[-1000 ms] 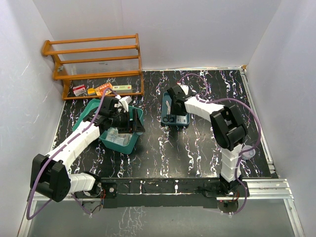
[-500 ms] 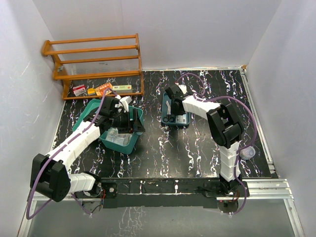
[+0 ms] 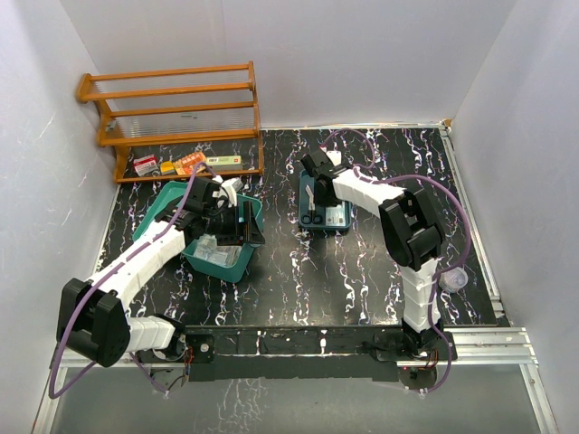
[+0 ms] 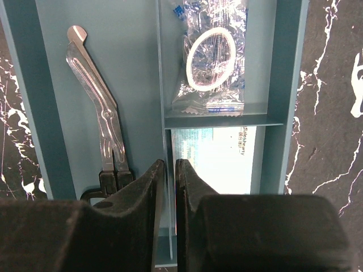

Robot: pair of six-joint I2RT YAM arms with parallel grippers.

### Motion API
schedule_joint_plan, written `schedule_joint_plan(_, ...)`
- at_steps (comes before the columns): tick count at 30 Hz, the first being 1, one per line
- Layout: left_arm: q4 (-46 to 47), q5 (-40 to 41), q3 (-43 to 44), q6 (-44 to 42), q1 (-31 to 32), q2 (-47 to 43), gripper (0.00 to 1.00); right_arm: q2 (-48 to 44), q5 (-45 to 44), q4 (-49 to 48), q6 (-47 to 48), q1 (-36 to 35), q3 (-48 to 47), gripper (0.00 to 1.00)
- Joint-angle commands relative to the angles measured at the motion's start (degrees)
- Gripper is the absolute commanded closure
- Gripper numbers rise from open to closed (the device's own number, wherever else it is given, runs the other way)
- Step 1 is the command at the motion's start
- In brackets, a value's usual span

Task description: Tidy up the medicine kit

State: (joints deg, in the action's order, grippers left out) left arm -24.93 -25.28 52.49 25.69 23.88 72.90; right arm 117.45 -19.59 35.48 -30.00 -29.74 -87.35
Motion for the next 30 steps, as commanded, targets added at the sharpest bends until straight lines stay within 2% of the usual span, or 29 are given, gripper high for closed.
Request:
schedule_joint_plan(1,-1.18,-0.29,1.57,-0.39,0.42,-0.88,0.34,0.94,-0.04,-0.15,0.72,-0.29,-2.74,0.90)
schedule_joint_plan(9,-1.26,-0.50,1.61,-0.44,0.55,-0.92,0.35,2.92,1.77,-1.57,0.74,-0.25,-2.40,1.00)
schedule_joint_plan(13,-0.17,-1.38,1.25,0.00,0.55,-0.59,0.37,2.42,0.35,-1.98,0.35,-0.26,-1.68,1.00)
schedule_joint_plan(21,4.12,-2.34,2.57,0.76,0.70,2.59,0.35,-8.03,-5.62,-5.50,-0.04,0.32,3.95,1.00)
schedule_joint_plan(26,6.25,0.59,5.62,0.59,0.73,6.28,0.34,-13.94,-5.72,-6.01,0.26,2.12,7.55,1.00)
schedule_joint_plan(30,8.40,-0.12,7.94,0.59,1.05,9.36,0.34,-18.28,-5.06,-5.77,0.79,3.43,10.33,1.00)
